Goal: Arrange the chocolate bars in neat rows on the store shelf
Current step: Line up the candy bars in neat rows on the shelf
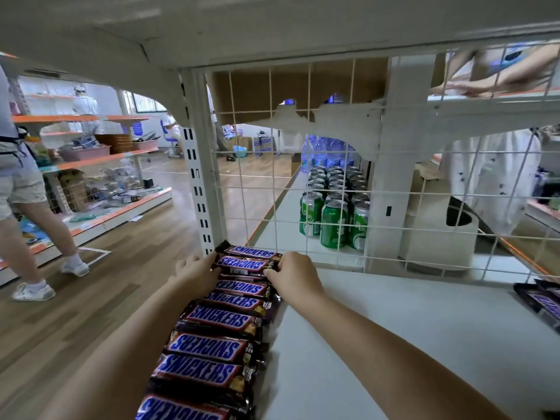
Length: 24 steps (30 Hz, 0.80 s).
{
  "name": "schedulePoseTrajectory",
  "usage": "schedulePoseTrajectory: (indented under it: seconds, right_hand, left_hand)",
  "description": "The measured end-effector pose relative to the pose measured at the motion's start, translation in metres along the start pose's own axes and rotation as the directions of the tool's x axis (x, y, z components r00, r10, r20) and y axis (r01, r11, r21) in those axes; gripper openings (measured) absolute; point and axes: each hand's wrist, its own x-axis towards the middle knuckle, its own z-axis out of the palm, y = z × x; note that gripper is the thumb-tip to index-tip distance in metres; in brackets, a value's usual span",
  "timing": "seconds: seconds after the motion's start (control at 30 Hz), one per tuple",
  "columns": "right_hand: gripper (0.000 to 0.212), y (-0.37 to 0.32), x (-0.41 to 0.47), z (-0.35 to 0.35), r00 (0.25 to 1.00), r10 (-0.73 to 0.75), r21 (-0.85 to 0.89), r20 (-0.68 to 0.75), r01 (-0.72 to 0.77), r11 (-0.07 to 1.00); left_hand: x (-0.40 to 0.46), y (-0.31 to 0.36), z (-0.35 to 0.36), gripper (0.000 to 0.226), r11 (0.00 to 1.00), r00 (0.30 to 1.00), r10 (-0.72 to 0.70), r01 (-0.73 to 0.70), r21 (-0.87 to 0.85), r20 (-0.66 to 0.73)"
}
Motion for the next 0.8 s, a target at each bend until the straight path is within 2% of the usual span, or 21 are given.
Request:
schedulePoseTrajectory:
  seconds: [0.07,0.13,0.23,0.3,0.4,0.47,0.7,0.8]
  right_hand:
    - [0.041,0.001,-0.002,-0.003,1.000,0.000,-0.036,-0.008,0.000,0.999]
    - [0.032,0.001,-0.006,-0.008,1.000,-0.023,-0.067,-0.017,0.021,0.998]
    - [0.033,0.003,-0.013,-0.019,0.996,-0.074,-0.139,-0.057,0.065,0.988]
    - [0.031,0.005,-0.020,-0.029,0.991,-0.123,-0.207,-0.059,0.108,0.972]
    - [0.027,0.012,-0.037,-0.047,0.981,-0.195,-0.271,-0.023,0.182,0.945]
    - [0.026,0.020,-0.051,-0.057,0.976,-0.219,-0.306,0.000,0.208,0.929]
    - [0.029,0.049,-0.101,-0.093,0.979,-0.203,-0.367,0.023,0.197,0.909]
    - [0.036,0.060,-0.119,-0.112,0.983,-0.183,-0.369,0.016,0.176,0.913]
  left_hand:
    - [-0.005,0.004,0.002,0.052,1.000,1.000,-0.013,0.013,-0.003,-0.010]
    - [-0.013,0.010,0.000,0.052,1.000,0.995,-0.006,0.006,-0.002,-0.097]
    - [-0.024,0.020,-0.005,0.042,0.996,0.969,0.092,-0.089,0.027,-0.229]
    - [-0.034,0.029,-0.006,0.039,0.984,0.948,0.171,-0.176,0.006,-0.267]
    - [-0.052,0.045,-0.002,0.035,0.968,0.935,0.227,-0.247,-0.038,-0.273]
    - [-0.064,0.055,0.002,0.033,0.962,0.929,0.264,-0.273,0.002,-0.261]
    - [-0.117,0.103,0.018,0.030,0.921,0.892,0.387,-0.384,0.059,-0.235]
    - [-0.138,0.126,0.026,0.038,0.898,0.869,0.439,-0.435,0.072,-0.229]
